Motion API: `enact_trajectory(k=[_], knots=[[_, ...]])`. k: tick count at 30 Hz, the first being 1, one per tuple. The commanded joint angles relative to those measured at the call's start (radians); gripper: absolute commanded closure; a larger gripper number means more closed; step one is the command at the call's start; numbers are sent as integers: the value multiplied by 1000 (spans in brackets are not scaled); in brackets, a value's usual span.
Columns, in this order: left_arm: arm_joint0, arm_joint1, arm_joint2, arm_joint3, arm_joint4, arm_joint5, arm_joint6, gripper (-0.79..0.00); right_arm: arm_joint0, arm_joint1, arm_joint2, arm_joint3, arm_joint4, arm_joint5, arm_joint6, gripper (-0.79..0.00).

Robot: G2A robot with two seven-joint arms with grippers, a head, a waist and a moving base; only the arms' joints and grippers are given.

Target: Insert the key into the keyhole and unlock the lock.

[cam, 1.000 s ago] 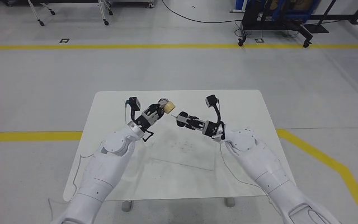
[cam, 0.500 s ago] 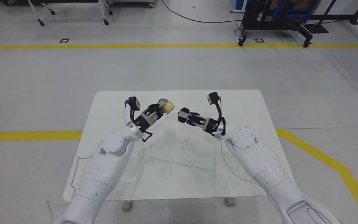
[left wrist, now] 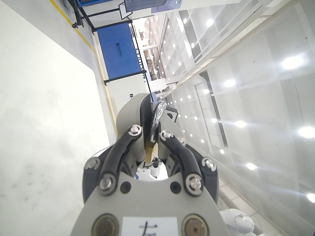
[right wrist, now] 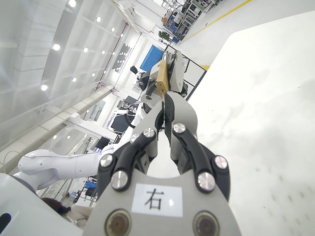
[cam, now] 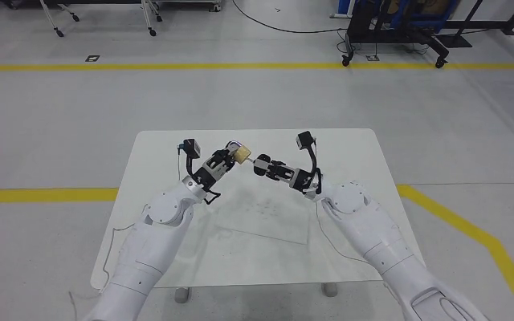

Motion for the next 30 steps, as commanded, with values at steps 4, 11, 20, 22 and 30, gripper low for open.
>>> enact_trajectory(k=[4,11,20,22,30], knots=[[7,-1,1,-11,18,0,10,0,-2,-3,-4,-10,-17,7,-7,0],[11,-3,-2,-13,16,1,5,0,-2,-7,-9,-18,-32,13,-4,0],[12,-6,-7,-10,9,8,-5,0,-6,-10,-9,-29,-46,19,-6,0],[12,-6,-8,-9,6,11,-7,0,-5,-11,-9,-29,-48,22,-6,0],[14,-8,-13,-9,0,13,-15,0,-5,-14,-8,-28,-54,26,-10,0]])
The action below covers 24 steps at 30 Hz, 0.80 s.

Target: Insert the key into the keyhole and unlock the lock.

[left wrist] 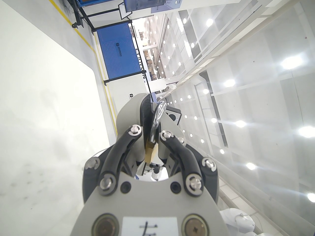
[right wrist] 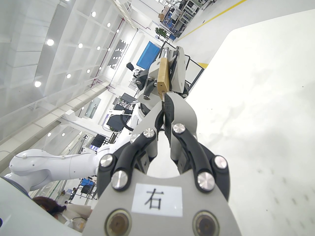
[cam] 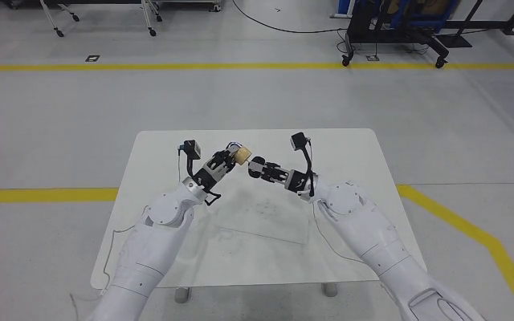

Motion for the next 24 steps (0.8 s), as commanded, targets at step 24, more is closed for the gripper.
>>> enact_trajectory(k=[24], knots=[[3,-1,-7,0,72,-30,-14,0,6,5,30,-11,-8,76,70,0]])
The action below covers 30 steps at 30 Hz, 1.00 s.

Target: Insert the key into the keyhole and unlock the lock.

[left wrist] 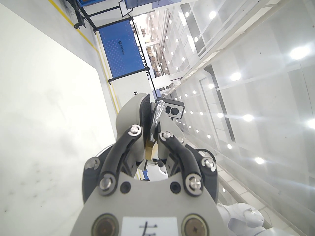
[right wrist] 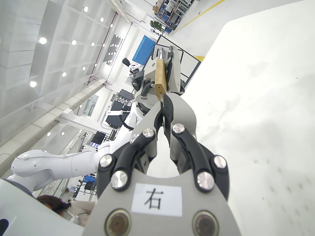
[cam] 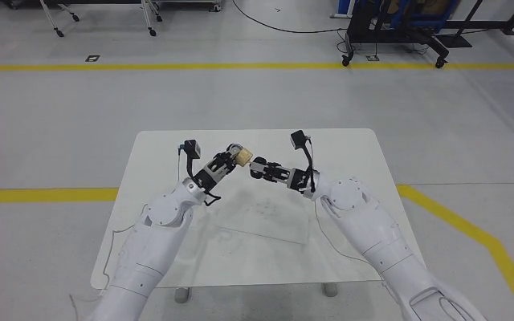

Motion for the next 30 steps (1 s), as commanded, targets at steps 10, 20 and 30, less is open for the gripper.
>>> enact_trajectory(k=[10,20,30], knots=[[7,-1,5,-9,76,-25,36,0,-2,-2,2,-8,-13,23,-7,0],[-11,-4,3,19,7,69,-6,0,-5,-2,5,-16,-25,28,-3,0],[-17,-4,4,21,21,78,-18,0,-2,-3,4,-9,-34,52,9,0]])
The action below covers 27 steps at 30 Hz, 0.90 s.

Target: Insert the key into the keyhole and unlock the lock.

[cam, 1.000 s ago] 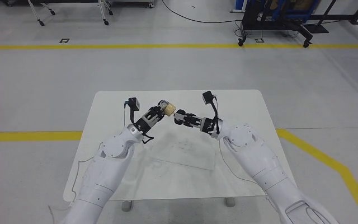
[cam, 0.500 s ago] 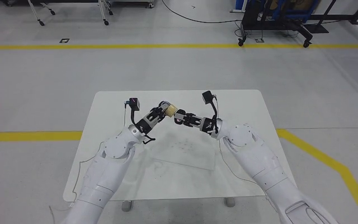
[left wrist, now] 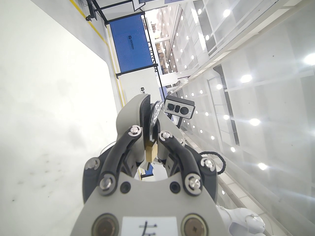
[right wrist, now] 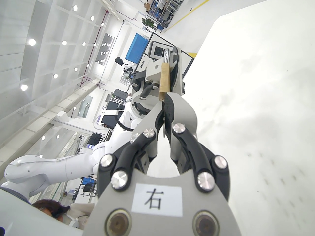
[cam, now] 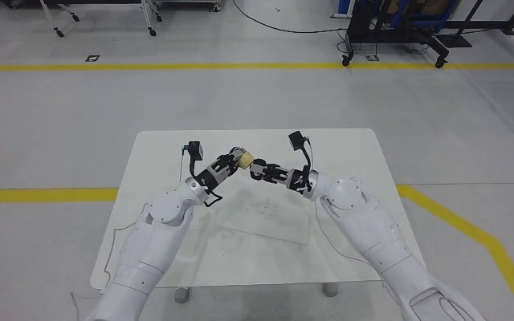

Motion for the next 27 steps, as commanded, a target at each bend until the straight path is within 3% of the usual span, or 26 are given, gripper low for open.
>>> enact_trajectory(k=[1,13,14,17,27], knots=[[0,0,1,-1,6,0,0,0,0,0,0,0,-2,2,-1,0],[4,0,-6,-3,9,13,2,0,5,-4,0,6,-6,14,-10,0],[4,0,-7,-2,8,18,3,0,5,-4,0,6,-4,13,-10,-9],[3,0,-6,1,8,43,6,0,4,-5,0,6,-2,15,-11,-135],[-4,-2,-4,7,-3,108,2,0,4,-8,0,34,12,14,-7,-151]])
